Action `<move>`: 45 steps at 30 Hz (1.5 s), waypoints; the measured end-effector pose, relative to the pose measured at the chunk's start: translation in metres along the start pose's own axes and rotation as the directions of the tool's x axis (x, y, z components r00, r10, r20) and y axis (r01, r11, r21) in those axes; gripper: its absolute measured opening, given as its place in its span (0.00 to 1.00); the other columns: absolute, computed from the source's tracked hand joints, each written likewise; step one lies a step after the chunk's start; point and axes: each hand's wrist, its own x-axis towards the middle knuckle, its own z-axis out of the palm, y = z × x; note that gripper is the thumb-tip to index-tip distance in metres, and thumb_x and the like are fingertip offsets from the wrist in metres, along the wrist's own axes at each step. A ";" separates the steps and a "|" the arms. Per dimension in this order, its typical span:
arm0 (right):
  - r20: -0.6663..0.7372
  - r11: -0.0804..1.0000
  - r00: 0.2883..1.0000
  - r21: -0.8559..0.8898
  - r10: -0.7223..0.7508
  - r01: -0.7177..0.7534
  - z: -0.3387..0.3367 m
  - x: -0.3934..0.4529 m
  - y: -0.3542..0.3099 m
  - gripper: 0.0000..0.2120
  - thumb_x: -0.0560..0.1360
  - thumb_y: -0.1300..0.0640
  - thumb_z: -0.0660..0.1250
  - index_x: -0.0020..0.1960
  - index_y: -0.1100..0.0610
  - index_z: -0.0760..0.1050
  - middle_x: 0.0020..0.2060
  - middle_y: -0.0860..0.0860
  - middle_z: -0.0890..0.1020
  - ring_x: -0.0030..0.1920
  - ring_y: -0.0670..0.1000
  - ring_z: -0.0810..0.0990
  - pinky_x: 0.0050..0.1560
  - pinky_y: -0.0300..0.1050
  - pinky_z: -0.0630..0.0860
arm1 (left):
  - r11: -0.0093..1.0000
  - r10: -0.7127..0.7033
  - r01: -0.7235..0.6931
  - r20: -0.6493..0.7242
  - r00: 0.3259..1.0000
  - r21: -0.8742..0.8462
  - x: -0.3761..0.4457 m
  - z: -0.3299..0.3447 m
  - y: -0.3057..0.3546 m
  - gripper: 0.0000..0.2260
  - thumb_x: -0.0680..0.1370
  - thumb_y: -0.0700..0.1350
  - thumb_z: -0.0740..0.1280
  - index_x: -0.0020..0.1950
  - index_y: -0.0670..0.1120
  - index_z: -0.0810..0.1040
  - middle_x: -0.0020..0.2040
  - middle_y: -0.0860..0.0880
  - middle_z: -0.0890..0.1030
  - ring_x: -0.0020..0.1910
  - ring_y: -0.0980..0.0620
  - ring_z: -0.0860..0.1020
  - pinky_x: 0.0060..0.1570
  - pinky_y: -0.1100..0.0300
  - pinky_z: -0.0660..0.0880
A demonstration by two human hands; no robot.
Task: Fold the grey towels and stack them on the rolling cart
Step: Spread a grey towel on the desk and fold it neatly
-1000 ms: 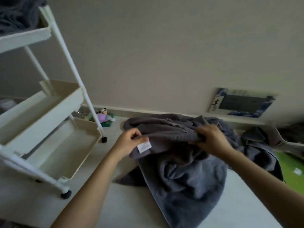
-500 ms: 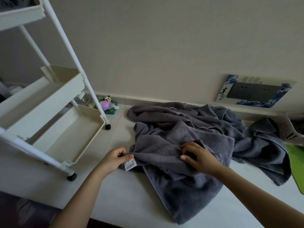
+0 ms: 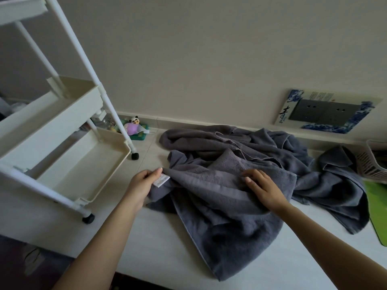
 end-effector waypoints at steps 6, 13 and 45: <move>0.331 0.877 0.941 0.428 0.072 -0.217 -0.039 -0.013 -0.009 0.11 0.68 0.44 0.70 0.43 0.52 0.78 0.39 0.47 0.79 0.41 0.46 0.77 0.41 0.36 0.73 | 0.972 -0.088 0.077 -0.042 0.995 -0.220 0.029 0.024 0.027 0.11 0.75 0.50 0.69 0.43 0.43 0.77 0.41 0.44 0.81 0.39 0.48 0.79 0.40 0.57 0.74; 0.405 0.917 0.898 0.268 0.170 -0.295 -0.067 -0.008 -0.014 0.05 0.67 0.56 0.74 0.37 0.54 0.78 0.34 0.48 0.78 0.38 0.44 0.75 0.41 0.33 0.71 | 0.980 -0.051 0.057 0.039 0.998 -0.191 0.037 0.033 0.040 0.10 0.76 0.49 0.68 0.41 0.43 0.76 0.39 0.45 0.81 0.38 0.49 0.78 0.40 0.57 0.74; -0.868 0.954 0.398 -0.285 -0.297 0.092 -0.355 -0.003 -0.223 0.19 0.71 0.46 0.70 0.36 0.60 0.69 0.27 0.51 0.71 0.30 0.51 0.68 0.30 0.44 0.63 | 0.485 0.875 -0.868 -0.054 0.482 0.108 -0.060 0.038 0.394 0.14 0.72 0.48 0.72 0.35 0.39 0.74 0.31 0.47 0.71 0.31 0.53 0.66 0.33 0.60 0.63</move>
